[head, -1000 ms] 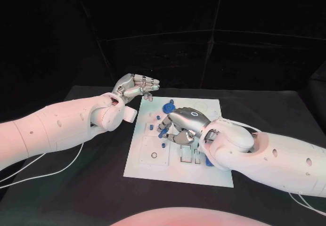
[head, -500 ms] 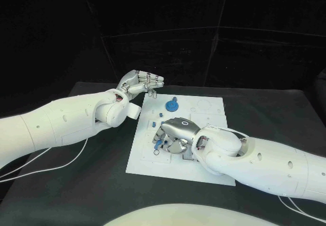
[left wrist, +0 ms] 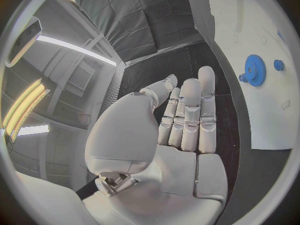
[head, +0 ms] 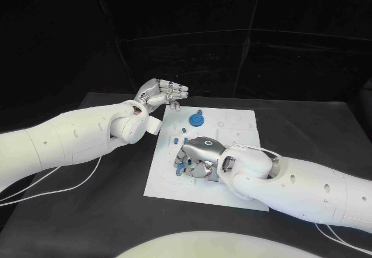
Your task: Assemble the parts on the task board
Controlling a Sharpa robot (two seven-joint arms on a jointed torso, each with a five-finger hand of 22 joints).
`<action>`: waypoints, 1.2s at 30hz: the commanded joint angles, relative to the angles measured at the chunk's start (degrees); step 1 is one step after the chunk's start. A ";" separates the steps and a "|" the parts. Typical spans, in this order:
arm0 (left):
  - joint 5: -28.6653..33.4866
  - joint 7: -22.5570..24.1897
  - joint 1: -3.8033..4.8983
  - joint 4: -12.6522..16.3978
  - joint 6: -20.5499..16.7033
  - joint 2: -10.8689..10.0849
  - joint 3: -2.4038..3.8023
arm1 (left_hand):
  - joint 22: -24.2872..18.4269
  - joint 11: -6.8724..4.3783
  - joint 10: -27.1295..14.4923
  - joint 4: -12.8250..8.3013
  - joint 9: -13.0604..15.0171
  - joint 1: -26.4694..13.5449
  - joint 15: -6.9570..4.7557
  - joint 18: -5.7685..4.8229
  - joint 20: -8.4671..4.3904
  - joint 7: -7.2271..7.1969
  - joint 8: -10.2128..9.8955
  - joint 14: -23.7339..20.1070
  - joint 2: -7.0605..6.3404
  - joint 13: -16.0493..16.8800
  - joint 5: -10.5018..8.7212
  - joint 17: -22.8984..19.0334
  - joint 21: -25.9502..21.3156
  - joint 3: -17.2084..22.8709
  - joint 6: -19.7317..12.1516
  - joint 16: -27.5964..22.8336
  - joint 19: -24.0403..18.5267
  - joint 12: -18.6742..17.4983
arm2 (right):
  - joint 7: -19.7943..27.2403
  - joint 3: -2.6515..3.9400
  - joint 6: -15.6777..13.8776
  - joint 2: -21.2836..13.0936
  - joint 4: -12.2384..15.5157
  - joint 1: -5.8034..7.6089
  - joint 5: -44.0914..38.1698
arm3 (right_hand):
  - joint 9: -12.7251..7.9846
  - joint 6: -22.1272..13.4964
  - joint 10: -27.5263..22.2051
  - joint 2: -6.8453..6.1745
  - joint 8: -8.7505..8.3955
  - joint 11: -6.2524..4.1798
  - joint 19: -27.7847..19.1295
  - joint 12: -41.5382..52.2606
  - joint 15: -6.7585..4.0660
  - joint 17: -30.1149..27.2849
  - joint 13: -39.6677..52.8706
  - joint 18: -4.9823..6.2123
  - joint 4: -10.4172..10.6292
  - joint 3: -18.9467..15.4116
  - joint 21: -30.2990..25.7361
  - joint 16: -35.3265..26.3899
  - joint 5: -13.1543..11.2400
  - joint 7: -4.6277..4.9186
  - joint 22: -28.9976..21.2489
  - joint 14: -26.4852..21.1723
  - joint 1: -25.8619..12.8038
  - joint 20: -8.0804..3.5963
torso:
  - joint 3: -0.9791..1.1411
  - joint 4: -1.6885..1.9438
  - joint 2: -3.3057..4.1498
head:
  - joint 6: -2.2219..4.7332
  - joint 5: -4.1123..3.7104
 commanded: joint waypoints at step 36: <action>0.20 0.16 0.08 0.07 0.69 -0.15 0.05 | -0.11 -0.12 -0.55 -0.30 -0.02 -0.01 0.05 0.76 0.21 -0.15 0.25 -0.19 0.69 0.00 0.16 -0.15 -0.33 -0.14 -0.47 -0.16 -0.27 0.46 | -1.21 -1.15 1.64 1.83 -0.69 -0.27 -7.65 | -0.31 -3.48 -3.85 -3.77 -1.60 0.41 -1.70 -3.86 1.35 -2.62 -0.56 0.23 1.56 -2.15 -1.59 -1.00 0.92 1.09 -2.90 -0.48 -6.04 1.36 | -0.06 0.00 0.00 | -0.29 0.12</action>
